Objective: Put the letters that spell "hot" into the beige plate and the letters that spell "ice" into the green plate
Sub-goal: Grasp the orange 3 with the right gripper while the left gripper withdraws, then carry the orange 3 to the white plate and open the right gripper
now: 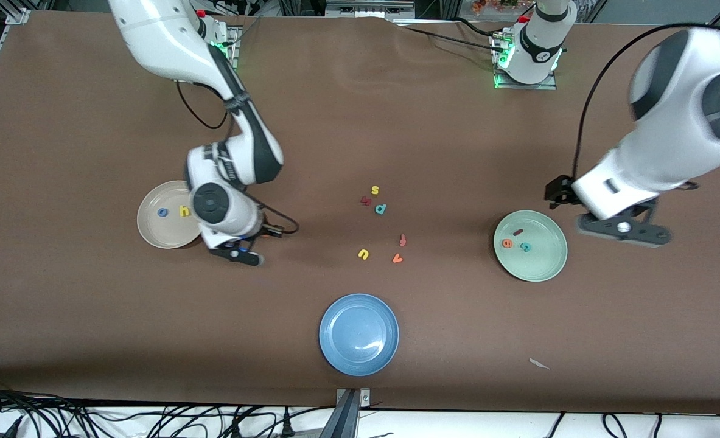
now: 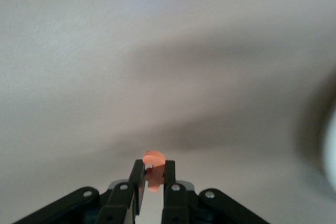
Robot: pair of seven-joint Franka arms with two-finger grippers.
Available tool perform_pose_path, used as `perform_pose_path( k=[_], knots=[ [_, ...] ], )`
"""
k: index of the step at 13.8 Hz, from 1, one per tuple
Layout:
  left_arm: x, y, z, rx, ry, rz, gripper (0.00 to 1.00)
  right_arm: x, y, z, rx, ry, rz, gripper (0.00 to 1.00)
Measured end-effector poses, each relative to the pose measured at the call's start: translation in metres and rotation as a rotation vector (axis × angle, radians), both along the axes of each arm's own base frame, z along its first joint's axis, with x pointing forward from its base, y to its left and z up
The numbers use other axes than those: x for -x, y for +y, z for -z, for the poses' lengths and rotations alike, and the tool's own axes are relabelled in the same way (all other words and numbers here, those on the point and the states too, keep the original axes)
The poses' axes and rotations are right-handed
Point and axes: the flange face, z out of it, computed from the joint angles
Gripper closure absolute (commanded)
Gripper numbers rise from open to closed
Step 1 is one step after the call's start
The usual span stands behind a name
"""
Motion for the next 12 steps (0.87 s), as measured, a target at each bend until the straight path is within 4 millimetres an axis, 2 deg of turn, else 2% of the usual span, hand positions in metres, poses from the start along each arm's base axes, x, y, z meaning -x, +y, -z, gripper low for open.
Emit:
perform_pose_path(
  k=[2,3,5,7,9,11,12],
  knots=[
    [0.004,0.036,-0.02,0.043,-0.016,-0.034,0.0,-0.007,-0.052,-0.042,0.013,0.052,-0.046,0.99],
    [0.008,0.046,-0.028,0.036,-0.026,-0.023,0.0,-0.009,-0.082,-0.055,0.017,0.085,-0.071,0.99],
    [0.017,0.051,-0.04,0.013,-0.042,-0.007,0.0,-0.008,-0.138,-0.06,0.024,0.149,-0.107,0.99],
    [0.028,0.044,-0.043,0.0,-0.079,0.005,0.0,0.001,-0.188,-0.044,0.021,0.202,-0.148,0.99],
    [0.046,0.044,-0.037,-0.008,-0.114,0.004,0.0,0.016,-0.223,-0.019,0.013,0.238,-0.179,0.99],
    [0.066,0.05,-0.032,-0.018,-0.109,-0.004,0.0,0.031,-0.237,0.01,0.015,0.239,-0.2,0.96],
    [0.072,0.051,-0.032,-0.02,-0.104,-0.006,0.0,0.037,-0.24,0.022,0.018,0.241,-0.204,0.88]
  ],
)
